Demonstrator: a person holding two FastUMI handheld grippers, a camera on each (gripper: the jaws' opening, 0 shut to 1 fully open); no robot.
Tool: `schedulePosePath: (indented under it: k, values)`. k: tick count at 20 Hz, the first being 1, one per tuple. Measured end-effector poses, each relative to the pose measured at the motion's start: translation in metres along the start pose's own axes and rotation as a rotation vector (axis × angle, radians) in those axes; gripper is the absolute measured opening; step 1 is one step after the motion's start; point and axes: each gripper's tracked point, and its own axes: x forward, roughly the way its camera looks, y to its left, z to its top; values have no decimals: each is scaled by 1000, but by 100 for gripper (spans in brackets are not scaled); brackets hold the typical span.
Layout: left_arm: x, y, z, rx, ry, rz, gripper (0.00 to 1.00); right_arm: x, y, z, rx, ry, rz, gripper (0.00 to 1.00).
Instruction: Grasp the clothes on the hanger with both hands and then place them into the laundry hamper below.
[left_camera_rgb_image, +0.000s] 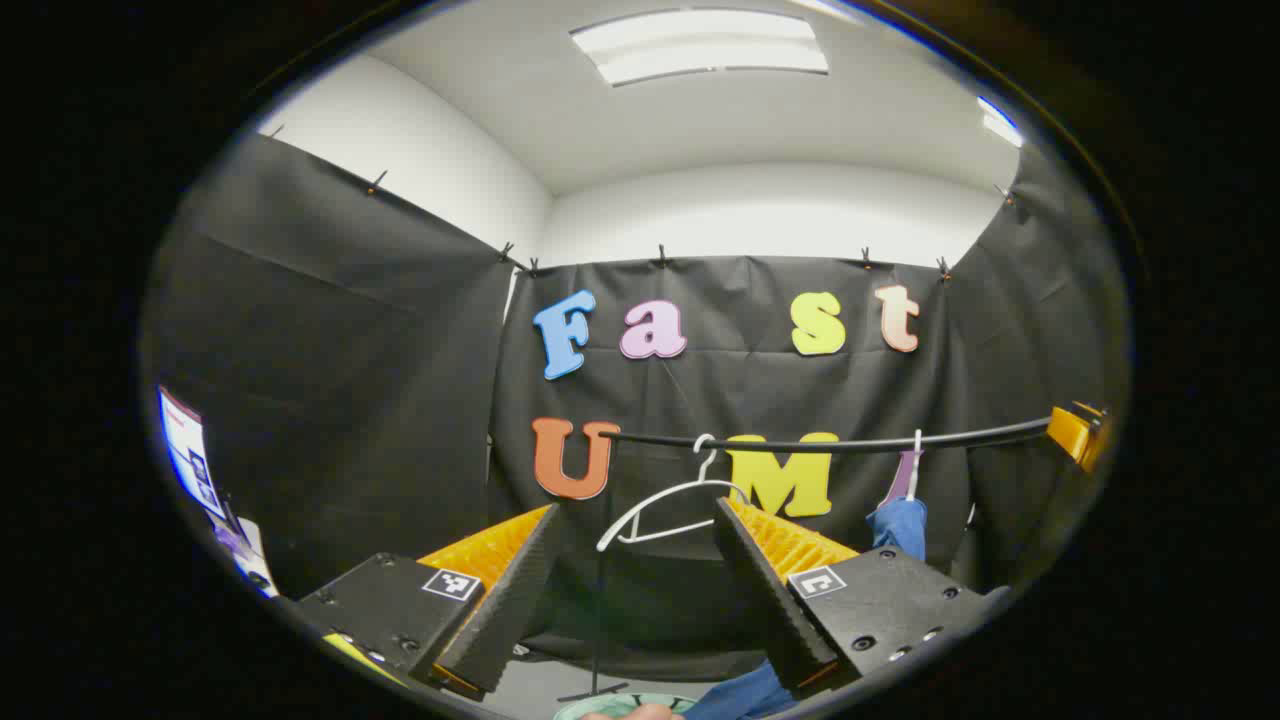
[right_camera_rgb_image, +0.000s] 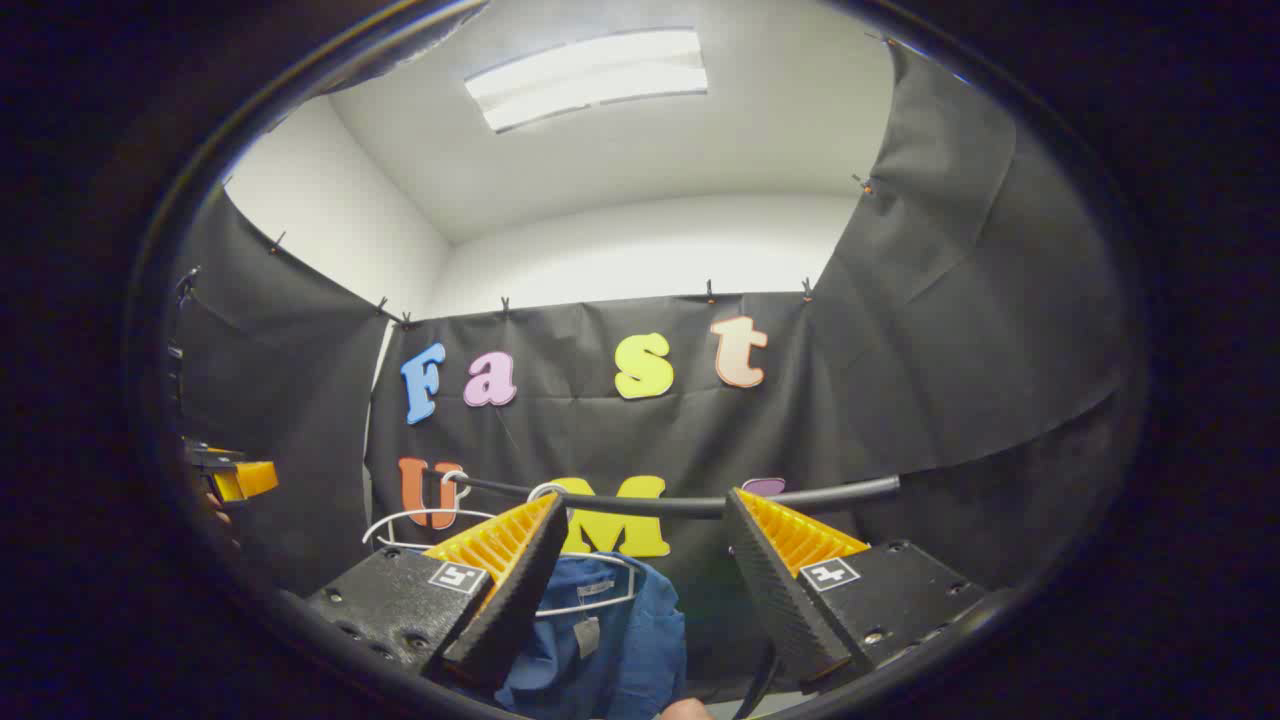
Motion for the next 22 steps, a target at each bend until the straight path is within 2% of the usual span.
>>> schedulePosePath:
  k: [3,8,9,11,15,18,22]
  values:
    - [-3,-16,-9,-1,28,-14,100,6,-6,-10,9,18,18,98]
    - [12,-25,-10,38,43,-79,92,10,-1,-17,-2,31,-1,99]
    - [15,-23,-10,50,39,-87,100,11,3,-16,-13,25,-3,98]
    - [19,-23,-14,53,49,-110,100,12,10,-16,-31,22,-11,98]
    - [21,-39,-16,19,52,-173,100,11,18,-21,6,19,-61,98]
    - [16,-68,-17,-16,56,-261,99,14,15,-31,14,43,-96,96]
    - [5,-111,-21,-38,73,-383,94,14,13,-44,-14,74,-104,99]
